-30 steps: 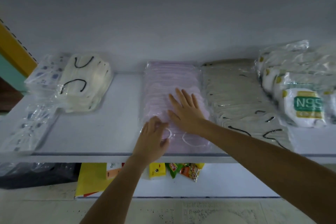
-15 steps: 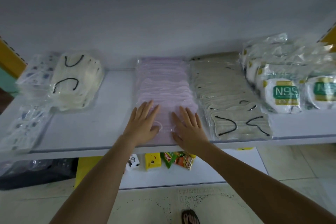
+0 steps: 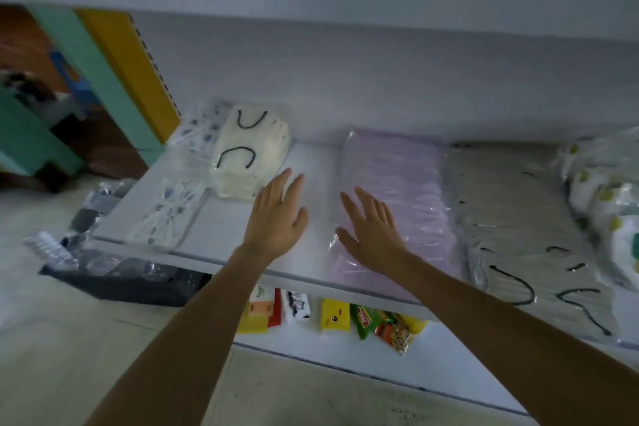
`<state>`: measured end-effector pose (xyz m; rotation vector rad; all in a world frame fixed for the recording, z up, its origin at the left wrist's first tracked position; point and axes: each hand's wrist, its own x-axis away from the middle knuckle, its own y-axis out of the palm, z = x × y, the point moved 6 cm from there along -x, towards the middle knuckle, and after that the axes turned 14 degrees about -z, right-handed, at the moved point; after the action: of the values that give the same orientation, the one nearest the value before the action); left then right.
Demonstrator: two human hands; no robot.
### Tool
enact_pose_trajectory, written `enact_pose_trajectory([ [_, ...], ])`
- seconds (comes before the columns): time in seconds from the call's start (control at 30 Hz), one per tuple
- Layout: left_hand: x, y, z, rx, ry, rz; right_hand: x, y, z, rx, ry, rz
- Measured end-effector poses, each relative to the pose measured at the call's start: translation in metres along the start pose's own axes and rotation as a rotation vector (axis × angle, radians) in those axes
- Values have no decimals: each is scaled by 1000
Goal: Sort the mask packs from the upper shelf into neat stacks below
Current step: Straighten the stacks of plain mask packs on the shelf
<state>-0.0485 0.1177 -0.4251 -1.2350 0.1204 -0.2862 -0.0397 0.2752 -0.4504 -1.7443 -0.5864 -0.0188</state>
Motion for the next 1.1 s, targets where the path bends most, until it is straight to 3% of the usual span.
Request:
enact_pose_trajectory([
  [0.17, 33, -53, -89, -4, -94, 58, -50, -18, -86, -254, -17, 74],
  [0.37, 55, -65, -157, -25, -25, -114, -93, -11, -148, -530, 43, 98],
  [0.6, 12, -53, -178, -50, 20, -205, -142, -4, -148, -871, 181, 100],
  [0.8, -20, -20, -179, 110, -22, -277, -174, 7, -142, -1282, 264, 180],
  [0.9, -20, -16, -180, 164, -1, -264, -182, 10, -148, -1483, 331, 136],
  [1.1, -23, -18, -181, 244, 43, -212, -187, 0, -149, -1565, 391, 156],
])
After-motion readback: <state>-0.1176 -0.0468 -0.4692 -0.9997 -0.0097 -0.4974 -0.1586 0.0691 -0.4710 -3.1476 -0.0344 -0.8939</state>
